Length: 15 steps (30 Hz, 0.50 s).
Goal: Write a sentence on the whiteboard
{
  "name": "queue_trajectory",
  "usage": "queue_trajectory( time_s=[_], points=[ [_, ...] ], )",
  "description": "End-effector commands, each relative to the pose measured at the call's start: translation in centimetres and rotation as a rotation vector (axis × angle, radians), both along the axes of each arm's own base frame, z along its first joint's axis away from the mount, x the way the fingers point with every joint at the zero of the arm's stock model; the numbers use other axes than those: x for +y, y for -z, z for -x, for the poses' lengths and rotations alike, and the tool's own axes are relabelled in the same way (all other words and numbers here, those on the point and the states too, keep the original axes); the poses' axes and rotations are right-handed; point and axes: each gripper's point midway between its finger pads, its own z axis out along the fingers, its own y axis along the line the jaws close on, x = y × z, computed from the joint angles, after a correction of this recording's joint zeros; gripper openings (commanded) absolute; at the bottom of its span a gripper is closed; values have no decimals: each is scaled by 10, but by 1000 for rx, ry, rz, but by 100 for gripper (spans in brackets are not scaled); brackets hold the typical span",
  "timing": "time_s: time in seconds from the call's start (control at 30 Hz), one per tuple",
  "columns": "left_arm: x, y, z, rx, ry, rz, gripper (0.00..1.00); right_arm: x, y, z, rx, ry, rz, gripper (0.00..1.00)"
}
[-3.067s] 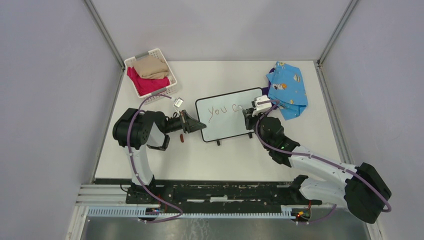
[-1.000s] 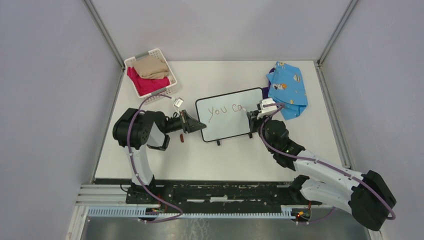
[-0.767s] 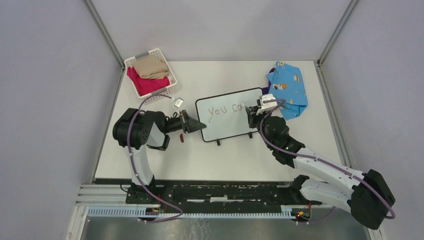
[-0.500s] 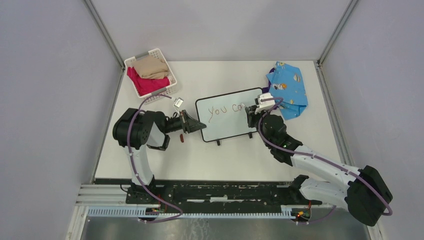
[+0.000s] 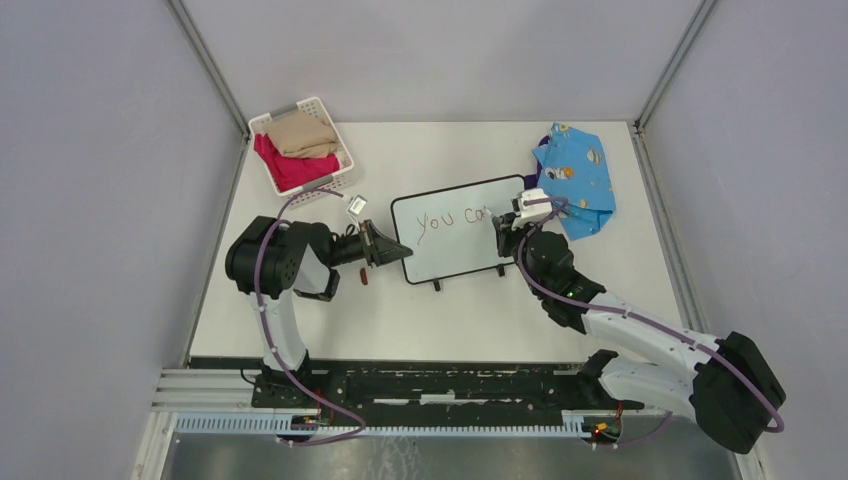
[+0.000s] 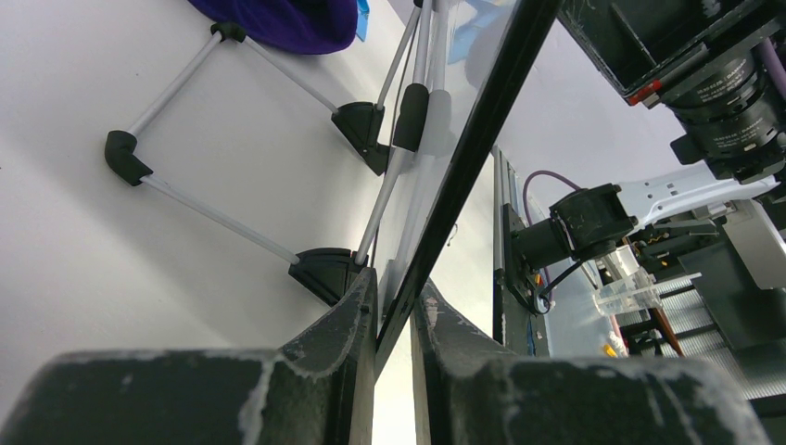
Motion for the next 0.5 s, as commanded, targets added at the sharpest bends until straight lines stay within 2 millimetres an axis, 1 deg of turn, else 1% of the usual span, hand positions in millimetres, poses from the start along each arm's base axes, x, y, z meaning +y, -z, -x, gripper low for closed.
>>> queue_trajectory(
  time_s=[0.0, 0.2, 0.27, 0.4, 0.47],
  points=[
    [-2, -10, 5, -136, 35, 17, 2, -8, 1, 3, -11, 27, -31, 0],
    [-2, -10, 5, -134, 36, 17, 2, -14, 17, 10, 14, 28, -28, 0],
    [-2, -10, 5, -133, 36, 17, 2, -14, 18, 11, 16, 24, -29, 0],
    [-2, -10, 5, -136, 37, 17, 2, -12, 12, 9, 7, 23, -32, 0],
    [-2, -10, 5, -135, 36, 17, 2, -10, 4, 6, -6, 23, -36, 0]
  ],
)
